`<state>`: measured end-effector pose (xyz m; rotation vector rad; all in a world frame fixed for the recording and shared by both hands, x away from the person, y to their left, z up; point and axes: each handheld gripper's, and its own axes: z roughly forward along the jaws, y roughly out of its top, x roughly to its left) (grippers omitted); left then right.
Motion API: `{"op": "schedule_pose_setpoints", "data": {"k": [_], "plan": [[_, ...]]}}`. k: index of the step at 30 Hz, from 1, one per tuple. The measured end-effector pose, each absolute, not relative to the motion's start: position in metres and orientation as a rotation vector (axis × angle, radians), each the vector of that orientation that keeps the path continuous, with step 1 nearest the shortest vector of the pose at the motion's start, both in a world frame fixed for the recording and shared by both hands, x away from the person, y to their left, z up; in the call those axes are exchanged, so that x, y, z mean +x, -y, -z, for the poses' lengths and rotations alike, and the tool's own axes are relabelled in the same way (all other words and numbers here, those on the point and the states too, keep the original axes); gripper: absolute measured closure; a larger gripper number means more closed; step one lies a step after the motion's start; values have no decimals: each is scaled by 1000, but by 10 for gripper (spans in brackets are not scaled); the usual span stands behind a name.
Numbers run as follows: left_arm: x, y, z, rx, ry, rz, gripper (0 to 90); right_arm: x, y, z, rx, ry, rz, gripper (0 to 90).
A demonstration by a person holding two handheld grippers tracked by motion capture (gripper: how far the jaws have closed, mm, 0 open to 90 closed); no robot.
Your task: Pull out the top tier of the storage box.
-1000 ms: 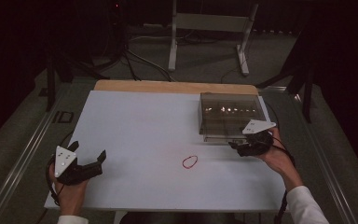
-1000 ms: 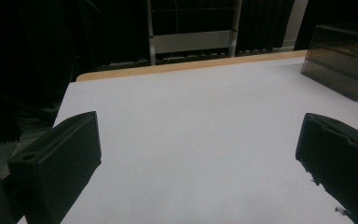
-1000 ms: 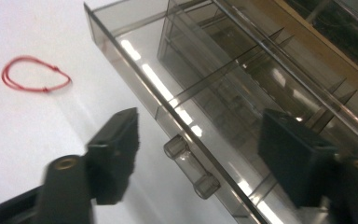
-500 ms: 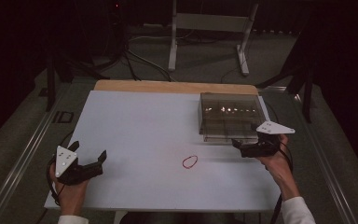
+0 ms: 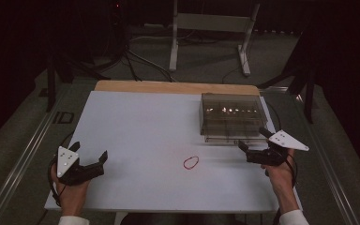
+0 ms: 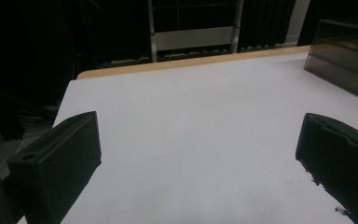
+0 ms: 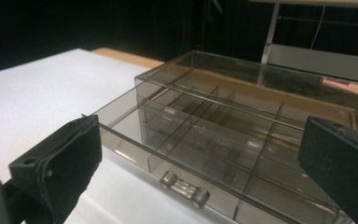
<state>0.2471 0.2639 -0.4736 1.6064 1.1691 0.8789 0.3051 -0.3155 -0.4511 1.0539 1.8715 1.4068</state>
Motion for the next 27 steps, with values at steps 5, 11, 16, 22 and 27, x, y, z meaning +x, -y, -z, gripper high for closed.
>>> {"op": "schedule_pose_setpoints", "data": {"k": [5,11,16,22,27], "plan": [[247,-262,474,1617,-1173,-892,16,298,318,455,1048,-1848,-1423,0],[245,-260,474,1619,-1169,-908,16,293,318,457,1034,-1819,-1447,0],[243,-258,474,1590,-1171,-872,16,290,317,463,1045,-1800,-1457,3],[244,-250,465,1634,-1133,-864,16,286,317,462,1050,-1799,-1451,2],[249,-241,451,1668,-1125,-824,16,284,316,459,1061,-1814,-1468,2]]}}
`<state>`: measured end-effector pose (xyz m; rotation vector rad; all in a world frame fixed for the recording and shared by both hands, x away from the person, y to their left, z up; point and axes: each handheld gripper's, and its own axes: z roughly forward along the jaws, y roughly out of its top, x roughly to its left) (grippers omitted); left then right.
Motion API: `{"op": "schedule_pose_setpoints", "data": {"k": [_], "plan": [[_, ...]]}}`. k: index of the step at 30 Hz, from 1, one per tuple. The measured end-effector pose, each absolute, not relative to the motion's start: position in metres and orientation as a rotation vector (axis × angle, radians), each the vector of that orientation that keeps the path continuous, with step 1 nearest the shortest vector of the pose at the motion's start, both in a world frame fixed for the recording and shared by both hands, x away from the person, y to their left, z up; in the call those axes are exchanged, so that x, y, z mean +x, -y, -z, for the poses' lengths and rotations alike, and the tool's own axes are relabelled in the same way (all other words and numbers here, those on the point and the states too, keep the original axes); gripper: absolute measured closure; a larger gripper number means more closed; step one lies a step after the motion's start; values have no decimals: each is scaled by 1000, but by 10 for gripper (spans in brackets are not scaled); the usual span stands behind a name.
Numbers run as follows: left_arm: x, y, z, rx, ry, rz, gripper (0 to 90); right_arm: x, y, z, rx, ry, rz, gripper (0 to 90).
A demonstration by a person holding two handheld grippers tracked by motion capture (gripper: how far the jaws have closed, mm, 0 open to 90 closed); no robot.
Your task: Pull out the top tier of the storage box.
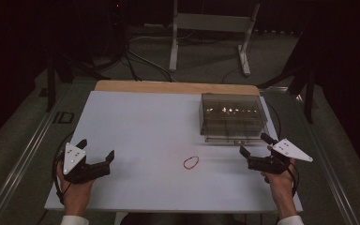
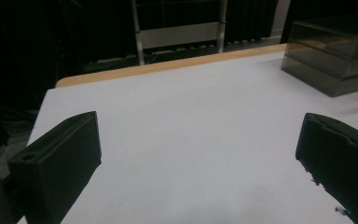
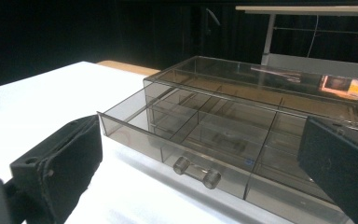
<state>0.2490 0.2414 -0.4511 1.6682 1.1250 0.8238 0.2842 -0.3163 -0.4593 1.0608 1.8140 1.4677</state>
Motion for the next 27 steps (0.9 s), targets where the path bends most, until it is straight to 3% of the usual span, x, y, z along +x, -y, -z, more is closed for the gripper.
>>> {"op": "schedule_pose_setpoints", "data": {"k": [11,27], "plan": [[266,-219,436,1740,-1061,-786,16,277,318,454,1111,-1780,-1479,0],[288,-186,443,1818,-950,-704,16,278,312,461,1117,-1830,-1424,0]]}}
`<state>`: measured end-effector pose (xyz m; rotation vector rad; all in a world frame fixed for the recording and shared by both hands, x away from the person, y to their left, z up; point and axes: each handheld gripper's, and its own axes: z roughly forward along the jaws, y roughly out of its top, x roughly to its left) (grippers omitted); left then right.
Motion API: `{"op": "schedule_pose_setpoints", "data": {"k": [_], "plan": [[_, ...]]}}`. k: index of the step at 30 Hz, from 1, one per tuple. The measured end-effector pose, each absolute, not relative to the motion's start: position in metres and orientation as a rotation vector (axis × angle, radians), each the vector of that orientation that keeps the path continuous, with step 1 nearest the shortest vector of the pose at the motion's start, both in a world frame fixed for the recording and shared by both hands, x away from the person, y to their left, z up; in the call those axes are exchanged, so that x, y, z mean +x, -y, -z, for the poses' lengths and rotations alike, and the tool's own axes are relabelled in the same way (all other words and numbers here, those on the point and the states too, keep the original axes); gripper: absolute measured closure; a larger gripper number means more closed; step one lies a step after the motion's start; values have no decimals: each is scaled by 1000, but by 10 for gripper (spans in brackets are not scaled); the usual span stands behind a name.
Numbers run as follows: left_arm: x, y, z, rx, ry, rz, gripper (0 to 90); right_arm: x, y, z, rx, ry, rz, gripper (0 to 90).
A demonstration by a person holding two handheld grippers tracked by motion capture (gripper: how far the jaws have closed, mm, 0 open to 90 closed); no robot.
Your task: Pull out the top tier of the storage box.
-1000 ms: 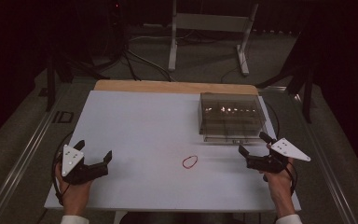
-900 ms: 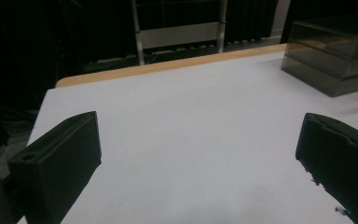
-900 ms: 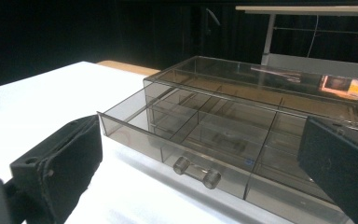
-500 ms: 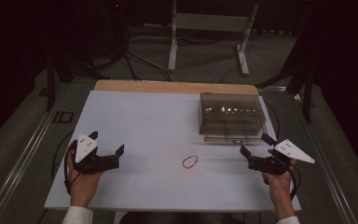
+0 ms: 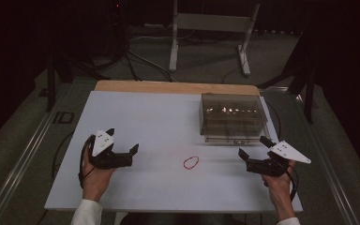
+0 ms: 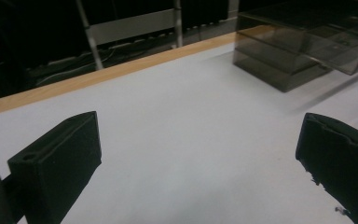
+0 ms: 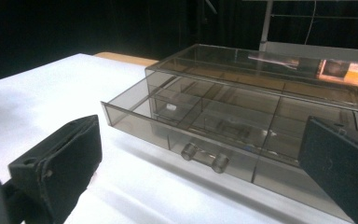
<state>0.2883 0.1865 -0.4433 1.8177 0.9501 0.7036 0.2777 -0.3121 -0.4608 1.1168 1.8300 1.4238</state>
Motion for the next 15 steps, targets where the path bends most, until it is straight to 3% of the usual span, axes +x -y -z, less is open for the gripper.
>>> {"op": "schedule_pose_setpoints", "data": {"k": [15], "plan": [[303,-150,445,1926,-914,-624,15,275,319,459,1144,-1791,-1487,9]]}}
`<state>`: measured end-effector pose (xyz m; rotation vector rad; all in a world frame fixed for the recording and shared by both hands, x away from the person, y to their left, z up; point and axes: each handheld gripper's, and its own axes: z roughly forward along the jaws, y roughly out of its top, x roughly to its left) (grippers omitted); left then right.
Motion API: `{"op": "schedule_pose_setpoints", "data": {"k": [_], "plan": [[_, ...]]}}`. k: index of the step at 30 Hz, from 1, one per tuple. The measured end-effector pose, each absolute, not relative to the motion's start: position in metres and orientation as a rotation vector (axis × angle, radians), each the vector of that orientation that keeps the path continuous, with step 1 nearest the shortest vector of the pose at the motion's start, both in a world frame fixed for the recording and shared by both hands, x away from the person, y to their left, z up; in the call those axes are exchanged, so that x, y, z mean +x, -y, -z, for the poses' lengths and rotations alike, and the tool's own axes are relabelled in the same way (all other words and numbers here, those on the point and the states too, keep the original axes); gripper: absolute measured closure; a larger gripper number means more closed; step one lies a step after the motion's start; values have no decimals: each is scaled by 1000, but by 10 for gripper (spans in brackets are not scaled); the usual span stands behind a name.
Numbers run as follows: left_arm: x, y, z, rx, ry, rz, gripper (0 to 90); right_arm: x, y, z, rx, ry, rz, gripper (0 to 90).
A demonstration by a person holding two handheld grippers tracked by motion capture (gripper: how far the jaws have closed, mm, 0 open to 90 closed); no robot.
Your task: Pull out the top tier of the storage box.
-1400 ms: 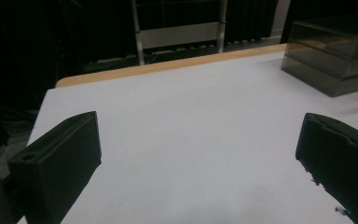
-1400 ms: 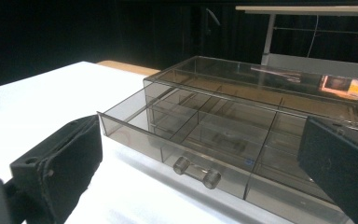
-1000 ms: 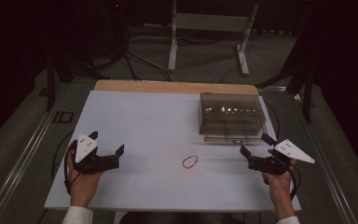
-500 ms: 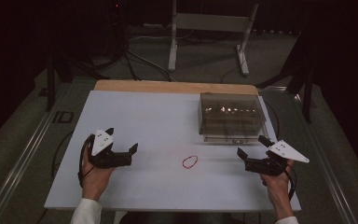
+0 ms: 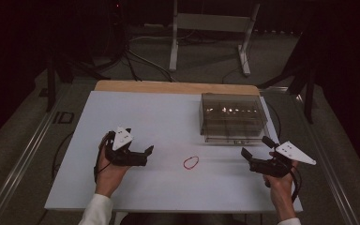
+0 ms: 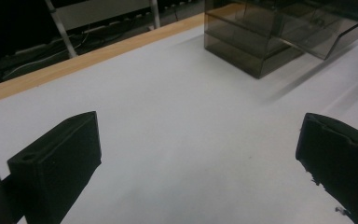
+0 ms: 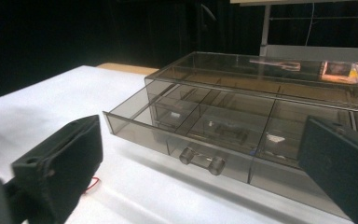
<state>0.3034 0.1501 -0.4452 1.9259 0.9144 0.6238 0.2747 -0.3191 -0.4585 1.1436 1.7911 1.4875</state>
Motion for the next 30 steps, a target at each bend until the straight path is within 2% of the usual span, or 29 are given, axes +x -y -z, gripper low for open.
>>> {"op": "schedule_pose_setpoints", "data": {"k": [2,30], "plan": [[307,-145,446,1932,-910,-611,15,274,321,458,1148,-1786,-1508,32],[328,-101,449,2006,-900,-576,15,274,316,453,1110,-1790,-1497,16]]}}
